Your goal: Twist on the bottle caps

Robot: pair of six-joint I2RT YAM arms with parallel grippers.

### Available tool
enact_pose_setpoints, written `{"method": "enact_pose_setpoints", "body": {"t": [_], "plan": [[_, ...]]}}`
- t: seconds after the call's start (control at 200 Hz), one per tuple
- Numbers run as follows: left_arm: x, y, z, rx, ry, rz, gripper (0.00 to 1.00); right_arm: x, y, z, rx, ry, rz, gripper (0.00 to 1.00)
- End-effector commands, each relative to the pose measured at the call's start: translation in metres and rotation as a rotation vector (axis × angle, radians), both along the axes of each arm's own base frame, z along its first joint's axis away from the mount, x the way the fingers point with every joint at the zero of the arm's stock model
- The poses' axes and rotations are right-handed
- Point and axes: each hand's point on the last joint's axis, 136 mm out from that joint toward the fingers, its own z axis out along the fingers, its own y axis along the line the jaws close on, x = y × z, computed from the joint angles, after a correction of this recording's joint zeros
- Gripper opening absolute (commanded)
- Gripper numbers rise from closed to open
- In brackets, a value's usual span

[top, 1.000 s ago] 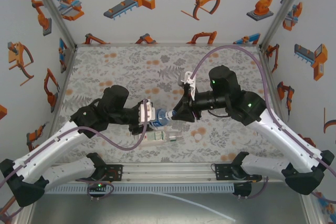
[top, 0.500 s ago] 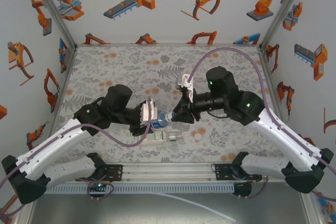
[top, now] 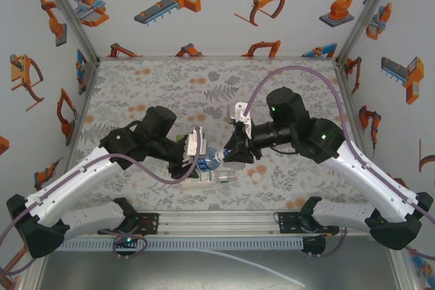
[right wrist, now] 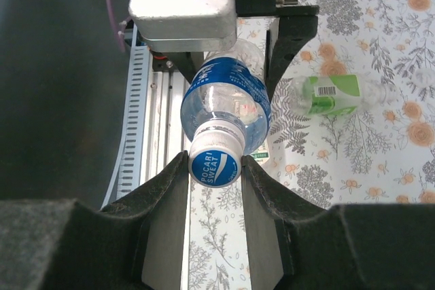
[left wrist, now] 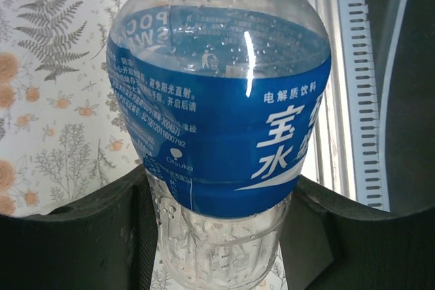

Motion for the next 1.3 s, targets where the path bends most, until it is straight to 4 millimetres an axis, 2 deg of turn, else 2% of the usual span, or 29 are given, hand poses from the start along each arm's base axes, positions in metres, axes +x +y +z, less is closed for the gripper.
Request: {"method": "enact_pose_setpoints", "body": {"t": [0.0,0.135,0.255,0.436,0.761,0.866,0.991,1.112,1.207,1.292], "plan": [[-0.013,-0.011,0.032,-0.107,-0.005,-0.096,0.0,-0.008,0.003,-0.007,-0.036,-0.006,0.059,0.0],[-0.011,-0.014,0.032,-0.101,0.011,-0.082,0.0,-0.001,0.006,-0.01,-0.043,0.032,0.008,0.0],[-0.005,-0.015,0.031,-0.102,-0.004,-0.054,0.0,0.013,0.009,-0.019,-0.064,0.143,-0.108,0.0],[0.005,-0.015,0.029,-0.082,-0.038,-0.012,0.0,0.036,0.007,-0.034,-0.089,0.402,-0.37,0.0],[0.018,-0.02,0.024,-0.075,-0.082,0.023,0.0,0.061,-0.004,-0.062,-0.121,0.851,-0.773,0.0],[0.021,-0.021,0.023,-0.077,-0.096,0.034,0.0,0.066,-0.006,-0.077,-0.13,1.056,-0.913,0.0],[0.024,-0.022,0.021,-0.07,-0.112,0.043,0.0,0.066,-0.009,-0.1,-0.172,1.221,-1.031,0.0],[0.025,-0.021,0.02,-0.068,-0.129,0.041,0.0,0.071,-0.011,-0.109,-0.153,1.248,-1.08,0.0],[0.024,-0.02,0.02,-0.067,-0.141,0.035,0.0,0.077,-0.013,-0.102,-0.119,1.208,-1.093,0.0],[0.024,-0.02,0.02,-0.065,-0.148,0.031,0.0,0.08,-0.016,-0.094,-0.086,1.164,-1.09,0.2]]}}
